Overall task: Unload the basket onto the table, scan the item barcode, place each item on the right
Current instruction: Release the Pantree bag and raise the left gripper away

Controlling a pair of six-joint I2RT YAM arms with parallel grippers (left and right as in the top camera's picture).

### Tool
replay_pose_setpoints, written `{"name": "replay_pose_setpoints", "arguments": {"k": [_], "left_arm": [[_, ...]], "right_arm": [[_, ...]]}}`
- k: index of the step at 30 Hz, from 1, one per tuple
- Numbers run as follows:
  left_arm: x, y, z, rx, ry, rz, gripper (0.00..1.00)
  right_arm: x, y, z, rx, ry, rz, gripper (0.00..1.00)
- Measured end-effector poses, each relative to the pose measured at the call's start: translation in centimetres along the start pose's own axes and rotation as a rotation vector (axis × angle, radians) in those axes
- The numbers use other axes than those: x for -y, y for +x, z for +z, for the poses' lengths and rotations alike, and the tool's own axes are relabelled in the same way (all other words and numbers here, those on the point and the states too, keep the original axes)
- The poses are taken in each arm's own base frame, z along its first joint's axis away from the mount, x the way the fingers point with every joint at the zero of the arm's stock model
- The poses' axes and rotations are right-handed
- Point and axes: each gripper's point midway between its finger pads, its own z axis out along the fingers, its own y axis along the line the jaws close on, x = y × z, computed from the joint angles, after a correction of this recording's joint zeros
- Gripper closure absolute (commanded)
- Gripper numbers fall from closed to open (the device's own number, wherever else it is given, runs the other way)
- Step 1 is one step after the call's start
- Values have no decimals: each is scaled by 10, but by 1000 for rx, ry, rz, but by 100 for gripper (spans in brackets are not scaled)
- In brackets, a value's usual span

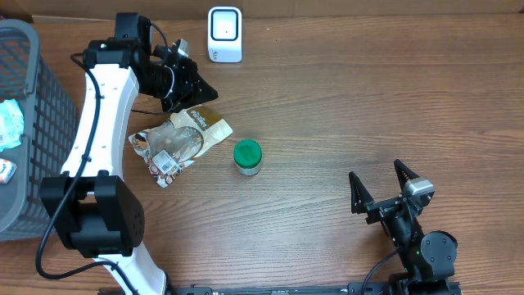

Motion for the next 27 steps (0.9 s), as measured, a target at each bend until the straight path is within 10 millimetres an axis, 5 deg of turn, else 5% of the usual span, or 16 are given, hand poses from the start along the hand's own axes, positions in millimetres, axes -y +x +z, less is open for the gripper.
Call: {"name": "replay_pose_setpoints", "arguments": {"k": [8,16,22,24,27], "left_arm": [[-46,-24,-8,128,-280,16,96],[-104,-66,-51,356,-701,60,85],[-114,-81,-64,381,-819,180,60],[-122,-83,-59,347,-850,218,48],[-142,-84,-43,265,-893,256,45]], "right_arm": [[0,0,0,0,0,0,0],[0,0,0,0,0,0,0],[0,0,0,0,0,0,0],[0,0,0,0,0,0,0],[0,0,0,0,0,0,0]]}}
